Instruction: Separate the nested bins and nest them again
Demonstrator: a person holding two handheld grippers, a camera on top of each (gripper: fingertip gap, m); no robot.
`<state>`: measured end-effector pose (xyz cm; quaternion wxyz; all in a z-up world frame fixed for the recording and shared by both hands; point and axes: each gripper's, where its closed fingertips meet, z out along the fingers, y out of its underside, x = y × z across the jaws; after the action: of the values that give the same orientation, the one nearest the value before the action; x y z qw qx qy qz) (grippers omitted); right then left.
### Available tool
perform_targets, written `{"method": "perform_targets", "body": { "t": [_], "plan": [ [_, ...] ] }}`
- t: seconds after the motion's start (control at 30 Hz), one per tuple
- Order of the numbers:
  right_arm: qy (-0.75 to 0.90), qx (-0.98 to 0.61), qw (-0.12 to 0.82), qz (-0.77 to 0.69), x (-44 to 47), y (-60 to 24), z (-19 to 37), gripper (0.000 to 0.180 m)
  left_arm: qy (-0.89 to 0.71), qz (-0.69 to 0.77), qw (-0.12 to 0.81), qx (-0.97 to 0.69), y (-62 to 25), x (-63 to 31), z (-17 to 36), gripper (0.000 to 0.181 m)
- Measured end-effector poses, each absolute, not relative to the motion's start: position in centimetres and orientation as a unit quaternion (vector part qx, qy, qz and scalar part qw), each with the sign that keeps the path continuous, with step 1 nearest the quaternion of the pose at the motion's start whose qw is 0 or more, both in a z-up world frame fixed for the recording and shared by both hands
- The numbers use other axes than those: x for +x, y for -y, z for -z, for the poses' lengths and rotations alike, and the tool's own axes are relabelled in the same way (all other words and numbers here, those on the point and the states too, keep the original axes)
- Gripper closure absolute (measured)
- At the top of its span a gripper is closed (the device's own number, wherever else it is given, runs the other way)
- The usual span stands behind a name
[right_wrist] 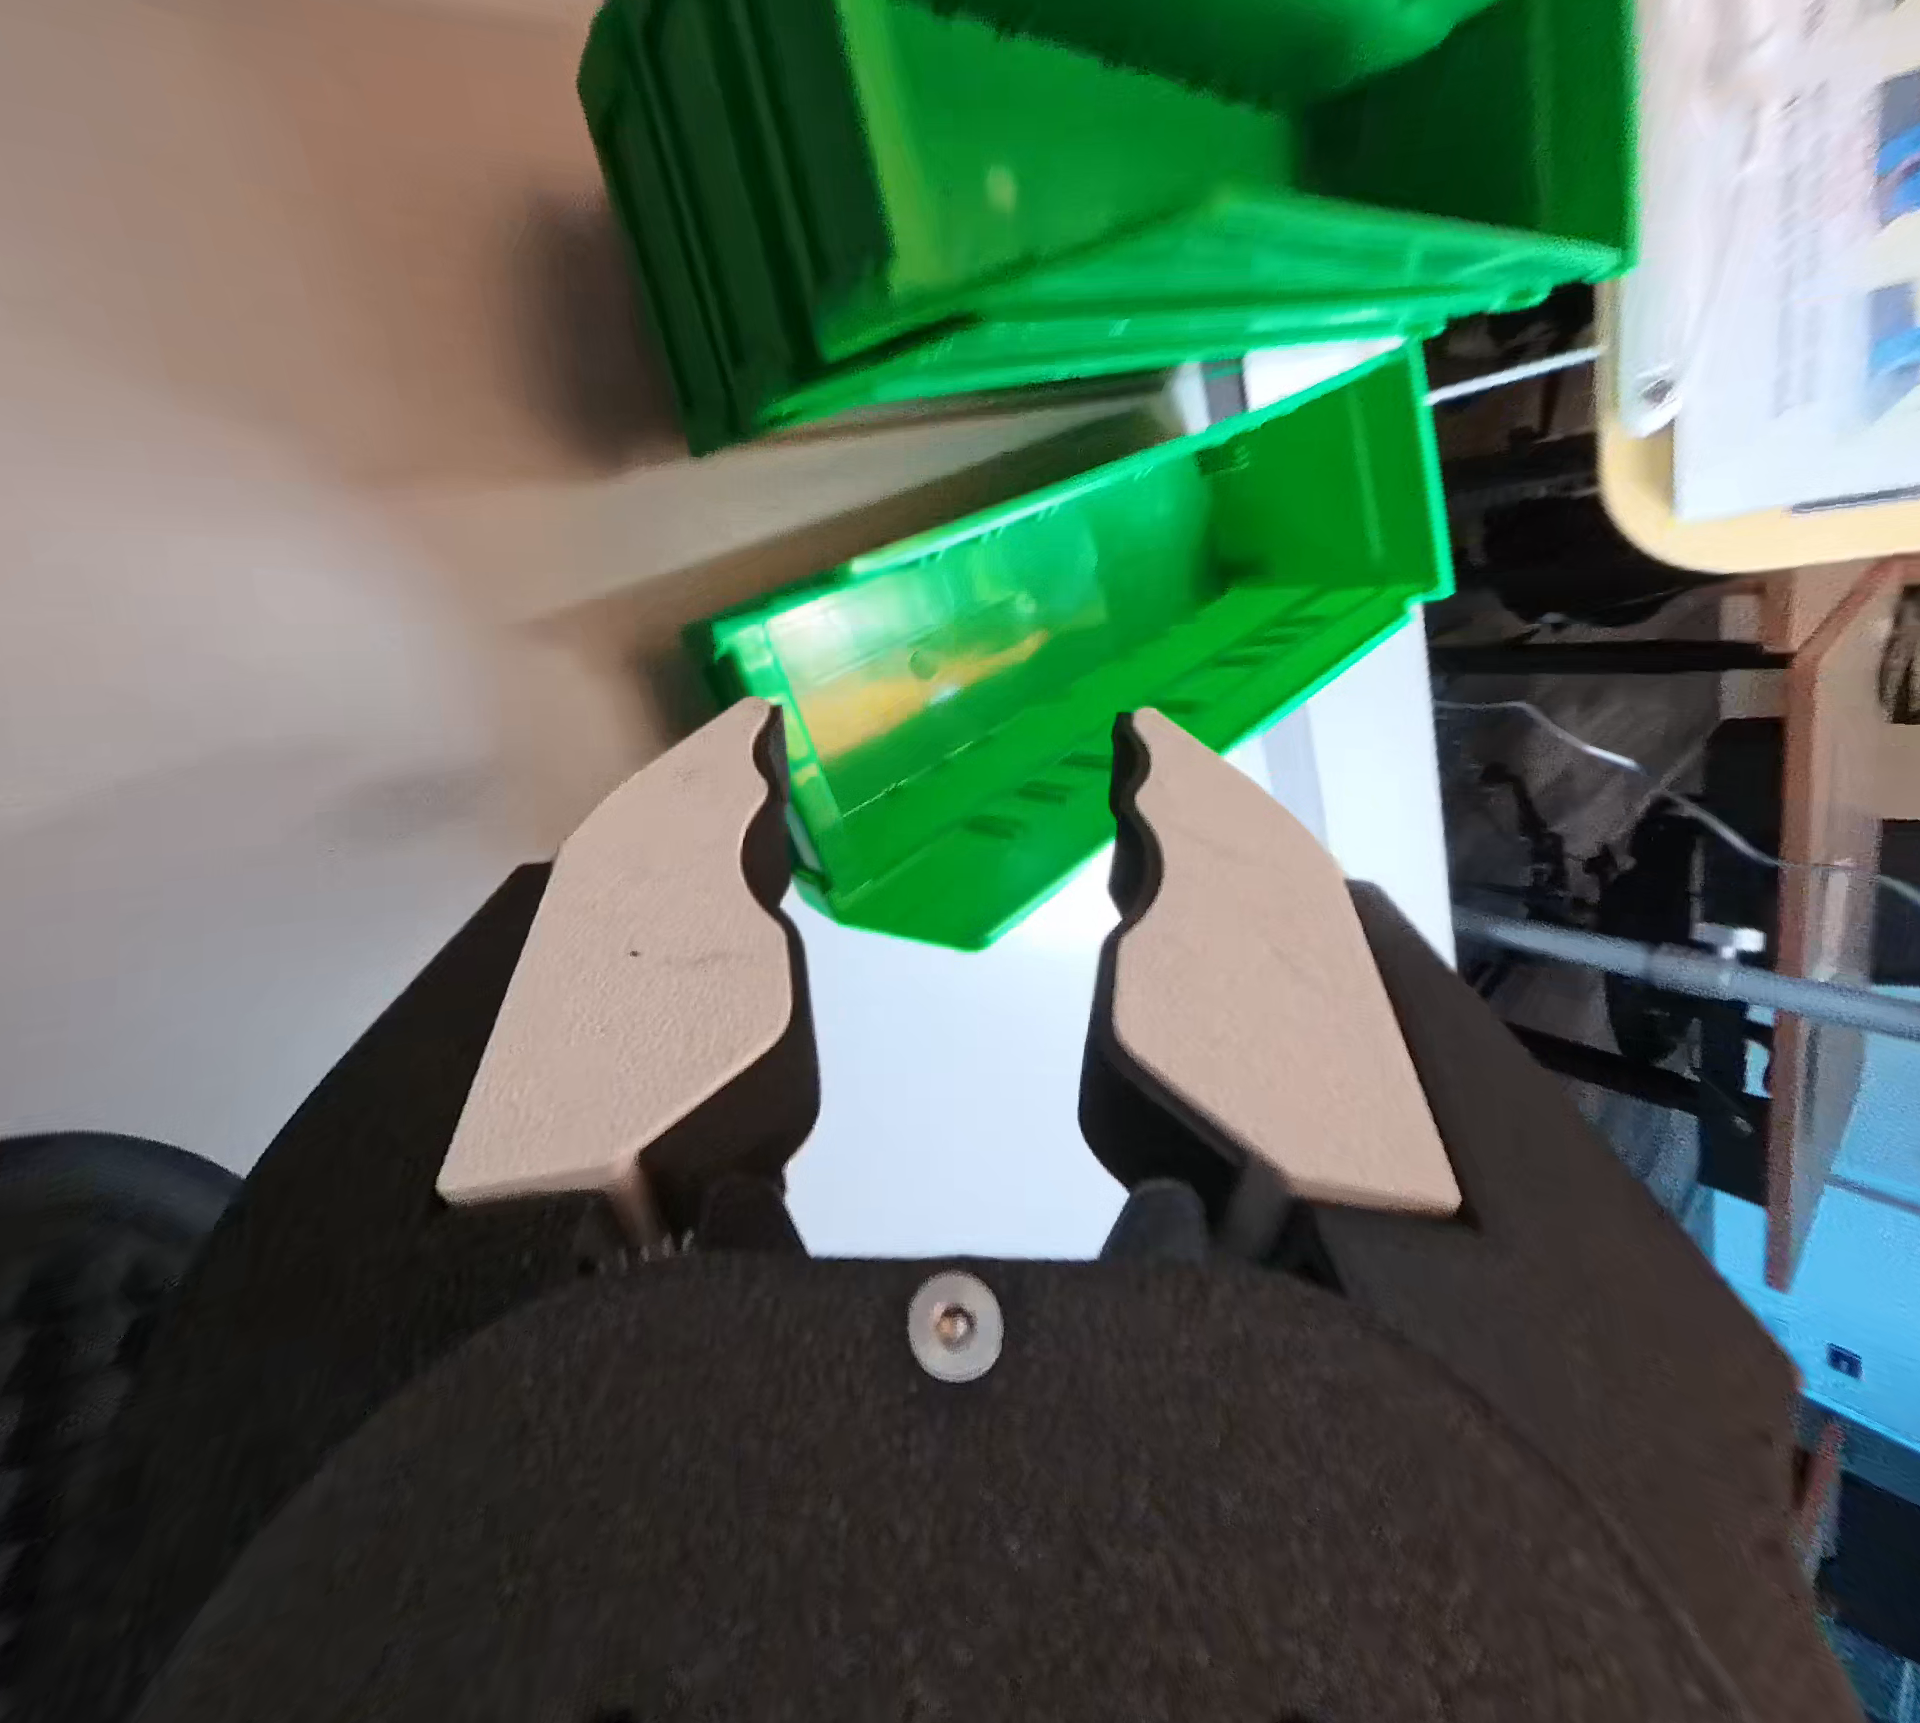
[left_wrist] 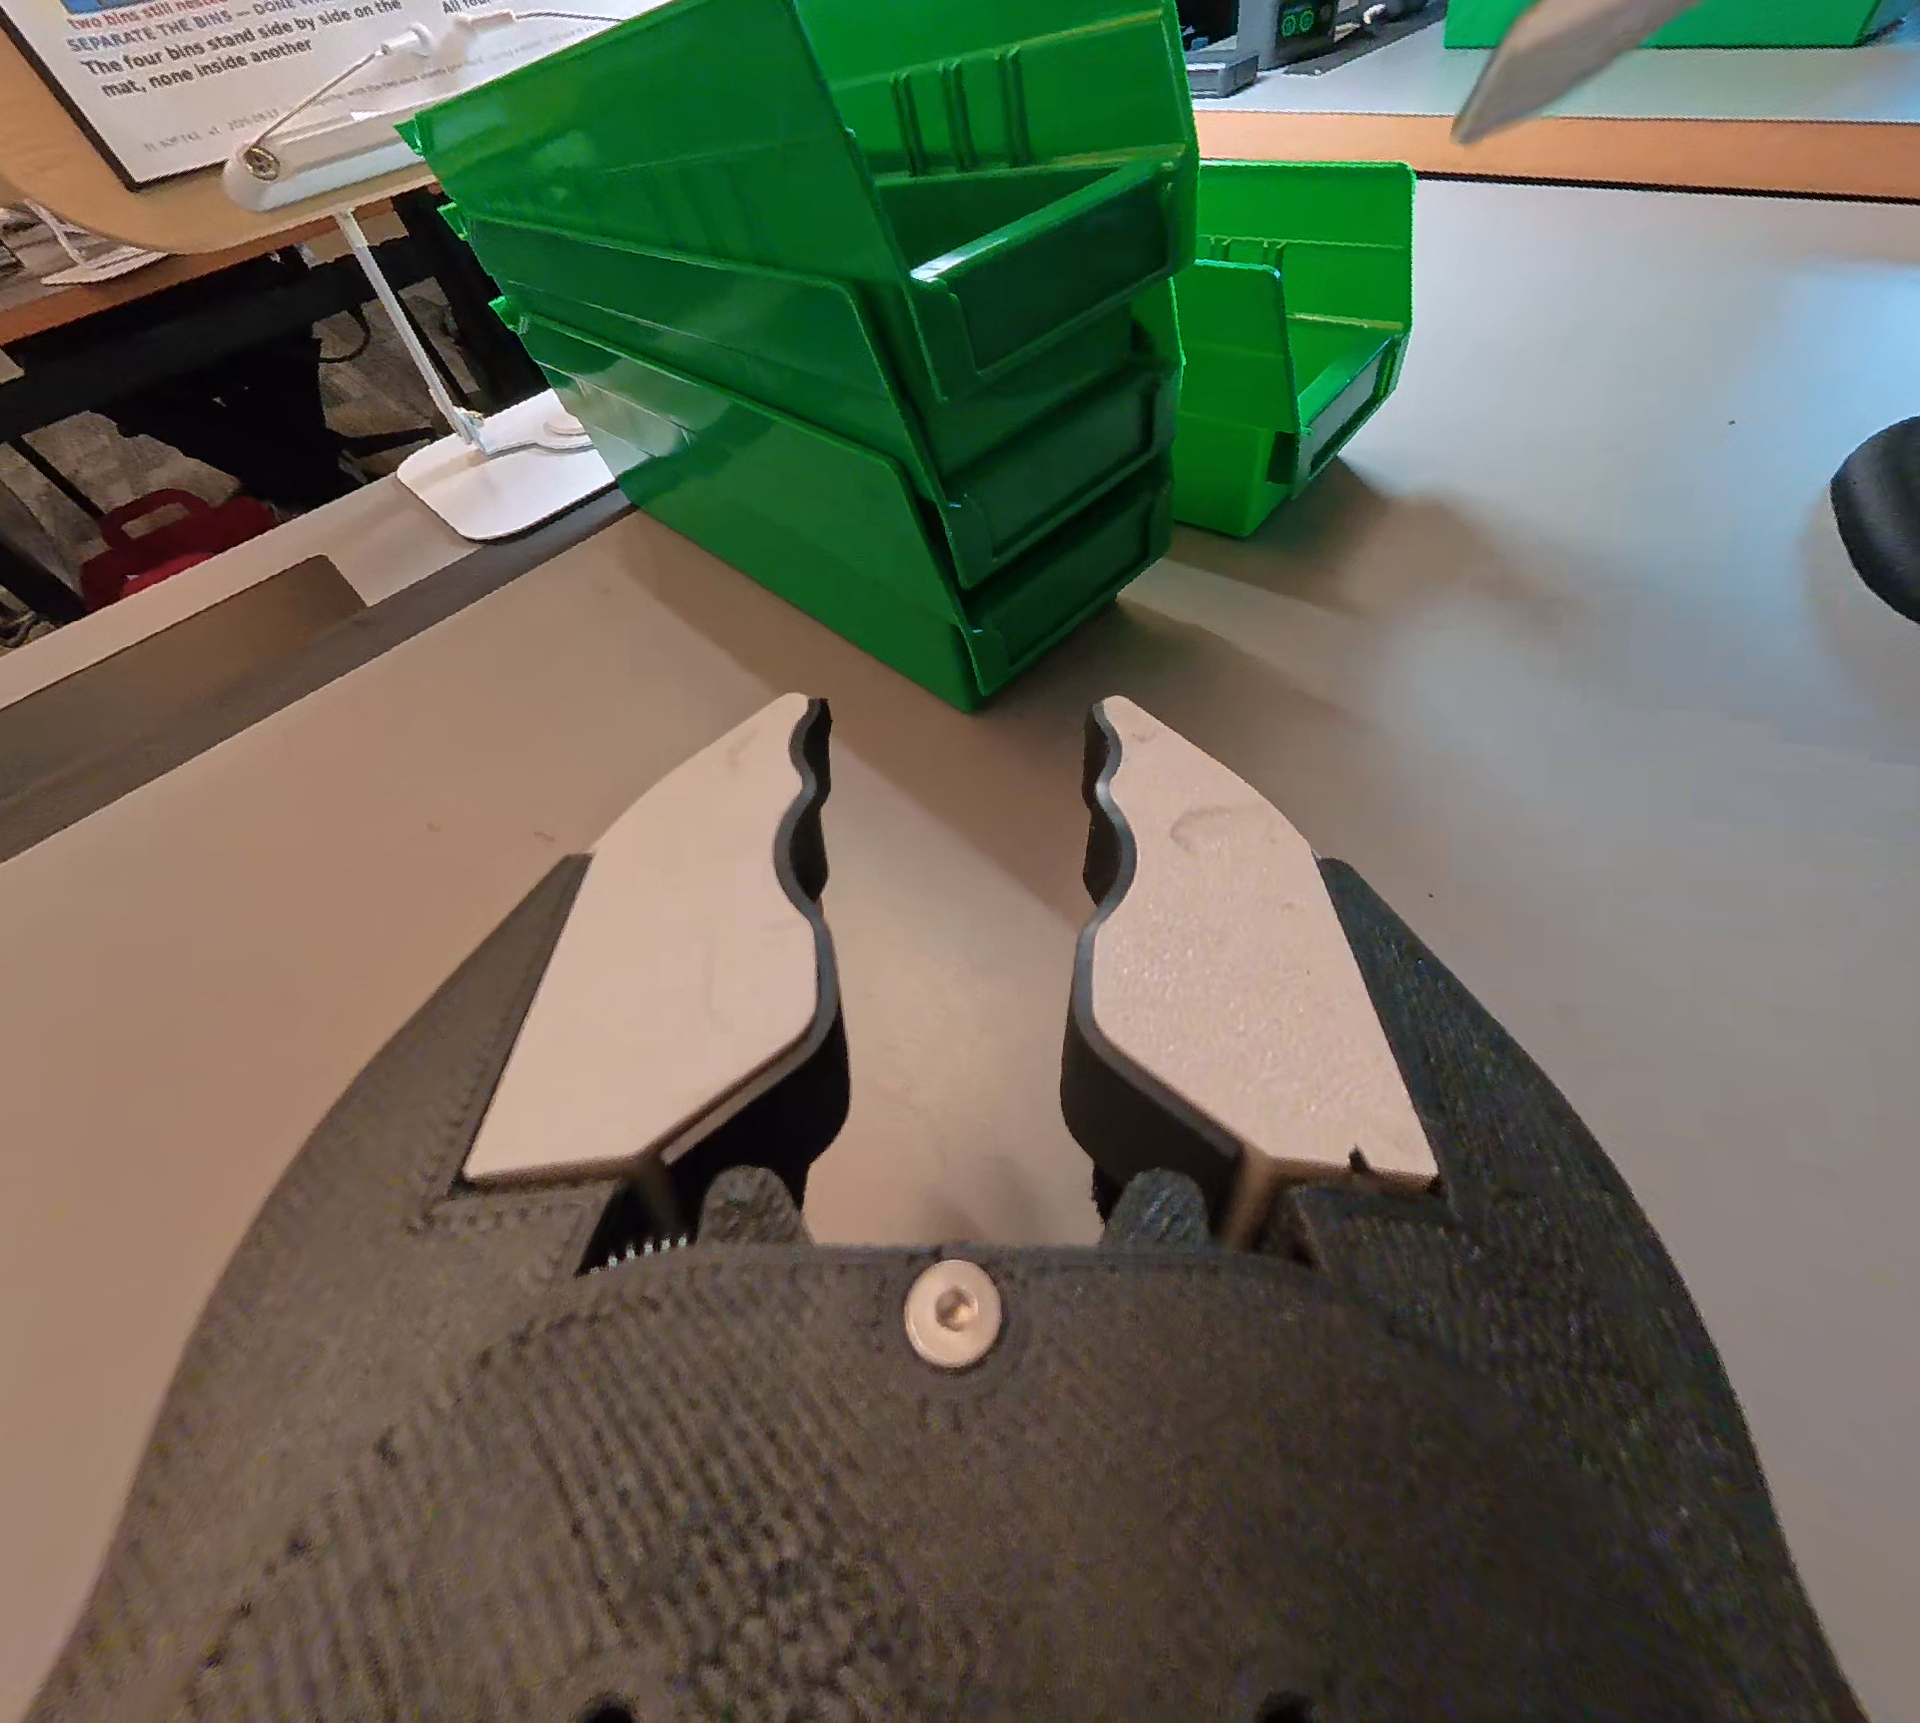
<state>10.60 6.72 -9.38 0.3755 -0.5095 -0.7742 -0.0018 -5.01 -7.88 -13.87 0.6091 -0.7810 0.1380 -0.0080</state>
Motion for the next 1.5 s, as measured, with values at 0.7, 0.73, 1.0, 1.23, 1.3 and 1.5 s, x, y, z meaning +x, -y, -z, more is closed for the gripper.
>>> {"method": "perform_targets", "body": {
  "t": [0.7,0.73,1.0,1.23,1.3,1.5],
  "plan": [
    [0.832,-0.461,0.291,0.102,10.8,-8.8,21.7,0.152,-0.137,0.009,0.609,-0.781,7.9,-5.2,13.9,0.134],
    [0.830,-0.464,0.293,0.100,10.9,-8.6,21.5,0.152,-0.138,0.010,0.608,-0.782,7.9,-5.1,14.0,0.134],
    [0.822,-0.476,0.298,0.096,12.1,-7.9,18.9,0.152,-0.141,0.008,0.606,-0.783,7.9,-4.9,14.1,0.134],
    [0.803,-0.459,0.368,0.093,11.5,-7.0,9.8,0.151,-0.144,0.008,0.600,-0.787,7.8,-4.8,14.5,0.134],
    [0.798,-0.445,0.394,0.096,10.7,-6.6,6.3,0.151,-0.148,0.007,0.597,-0.788,7.7,-4.7,14.7,0.134],
    [0.800,-0.414,0.426,0.091,6.5,-4.6,-1.0,0.151,-0.150,0.004,0.598,-0.787,7.8,-4.7,14.6,0.134]
  ]
}}
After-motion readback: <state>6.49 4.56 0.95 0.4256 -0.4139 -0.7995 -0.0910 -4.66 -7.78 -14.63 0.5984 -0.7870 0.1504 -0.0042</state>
